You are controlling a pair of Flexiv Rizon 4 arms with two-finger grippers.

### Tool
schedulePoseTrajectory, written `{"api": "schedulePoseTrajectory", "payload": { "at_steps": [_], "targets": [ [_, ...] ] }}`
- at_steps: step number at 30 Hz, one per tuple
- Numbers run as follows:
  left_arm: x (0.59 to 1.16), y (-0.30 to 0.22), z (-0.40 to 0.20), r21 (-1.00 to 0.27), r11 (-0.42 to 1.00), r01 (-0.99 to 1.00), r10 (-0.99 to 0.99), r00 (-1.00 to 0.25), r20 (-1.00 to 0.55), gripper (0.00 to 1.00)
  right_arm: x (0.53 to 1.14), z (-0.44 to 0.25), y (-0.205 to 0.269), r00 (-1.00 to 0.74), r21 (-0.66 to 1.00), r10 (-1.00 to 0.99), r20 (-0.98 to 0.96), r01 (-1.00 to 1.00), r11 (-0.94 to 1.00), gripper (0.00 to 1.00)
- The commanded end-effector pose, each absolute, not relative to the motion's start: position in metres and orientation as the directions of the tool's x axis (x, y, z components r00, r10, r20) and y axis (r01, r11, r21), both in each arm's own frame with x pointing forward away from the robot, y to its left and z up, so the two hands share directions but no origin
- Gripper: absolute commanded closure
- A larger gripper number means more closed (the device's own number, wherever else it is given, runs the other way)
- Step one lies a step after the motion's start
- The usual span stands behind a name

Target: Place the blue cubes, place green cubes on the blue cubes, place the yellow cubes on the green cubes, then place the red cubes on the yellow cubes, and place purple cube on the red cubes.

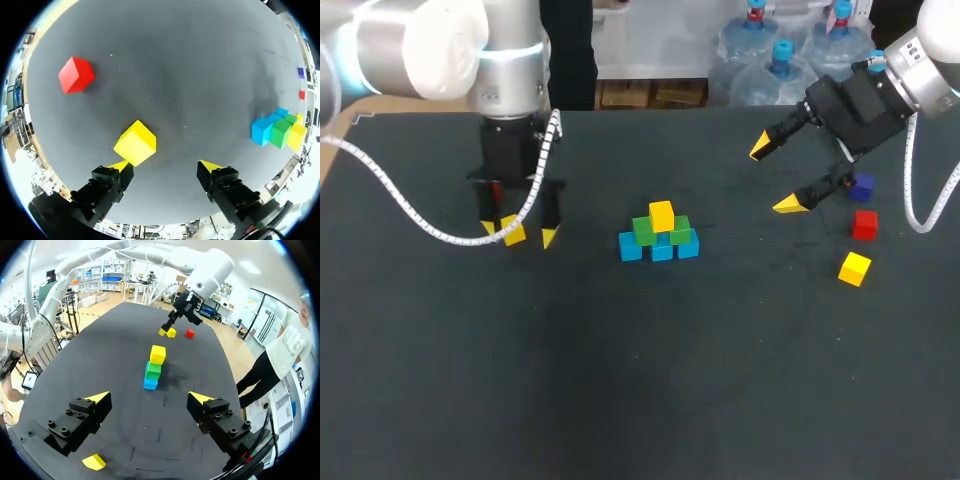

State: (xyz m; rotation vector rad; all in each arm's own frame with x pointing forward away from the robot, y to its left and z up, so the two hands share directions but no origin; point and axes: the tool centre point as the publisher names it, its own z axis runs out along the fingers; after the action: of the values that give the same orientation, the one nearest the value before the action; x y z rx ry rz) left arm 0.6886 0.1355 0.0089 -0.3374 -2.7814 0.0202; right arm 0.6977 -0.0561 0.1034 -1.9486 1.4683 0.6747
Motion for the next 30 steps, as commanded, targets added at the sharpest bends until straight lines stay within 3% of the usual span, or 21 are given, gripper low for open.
{"api": "schedulePoseTrajectory", "payload": {
  "at_steps": [1,3,6,9,10,13,15,16,20,21,22,30],
  "targets": [
    [0.686,0.138,0.007,-0.062,0.972,0.228,0.235,-0.916,0.324,0.29,0.698,0.103,-0.056,0.259,-0.161,-0.659,-0.706,-0.965,-0.207,0.0],
    [0.684,0.139,0.007,-0.066,0.972,0.224,0.233,-0.918,0.319,0.37,0.698,0.103,-0.056,0.259,-0.161,-0.659,-0.706,-0.965,-0.207,0.0],
    [0.684,0.139,0.008,-0.064,0.973,0.222,0.231,-0.919,0.319,0.31,0.698,0.103,-0.056,0.259,-0.161,-0.659,-0.706,-0.965,-0.207,0.0],
    [0.684,0.141,0.008,-0.068,0.973,0.222,0.232,-0.918,0.321,0.51,0.698,0.103,-0.056,0.259,-0.161,-0.659,-0.706,-0.965,-0.207,0.0],
    [0.684,0.141,0.007,-0.068,0.972,0.224,0.234,-0.917,0.322,0.51,0.698,0.103,-0.056,0.259,-0.161,-0.659,-0.706,-0.965,-0.207,0.0],
    [0.686,0.14,0.007,-0.072,0.969,0.237,0.247,-0.914,0.322,0.84,0.698,0.103,-0.056,0.259,-0.161,-0.659,-0.706,-0.965,-0.207,0.0],
    [0.686,0.139,0.006,-0.077,0.967,0.242,0.254,-0.912,0.321,0.96,0.698,0.103,-0.056,0.259,-0.161,-0.659,-0.706,-0.965,-0.207,0.0],
    [0.685,0.138,0.006,-0.08,0.965,0.248,0.261,-0.91,0.323,1.0,0.698,0.103,-0.056,0.259,-0.161,-0.659,-0.706,-0.965,-0.207,0.0],
    [0.682,0.135,0.007,-0.076,0.963,0.258,0.268,-0.912,0.309,1.0,0.698,0.103,-0.056,0.259,-0.161,-0.659,-0.706,-0.965,-0.207,0.0],
    [0.681,0.132,0.012,-0.069,0.96,0.272,0.28,-0.912,0.301,0.72,0.698,0.103,-0.056,0.259,-0.161,-0.659,-0.706,-0.965,-0.207,0.0],
    [0.681,0.13,0.017,-0.057,0.95,0.308,0.311,-0.908,0.282,0.0,0.698,0.103,-0.056,0.259,-0.161,-0.659,-0.706,-0.965,-0.207,0.0],
    [0.693,0.132,0.05,-0.053,0.791,0.61,0.61,-0.779,0.141,0.0,0.698,0.103,-0.056,0.259,-0.161,-0.659,-0.706,-0.965,-0.207,0.0]
  ]
}}
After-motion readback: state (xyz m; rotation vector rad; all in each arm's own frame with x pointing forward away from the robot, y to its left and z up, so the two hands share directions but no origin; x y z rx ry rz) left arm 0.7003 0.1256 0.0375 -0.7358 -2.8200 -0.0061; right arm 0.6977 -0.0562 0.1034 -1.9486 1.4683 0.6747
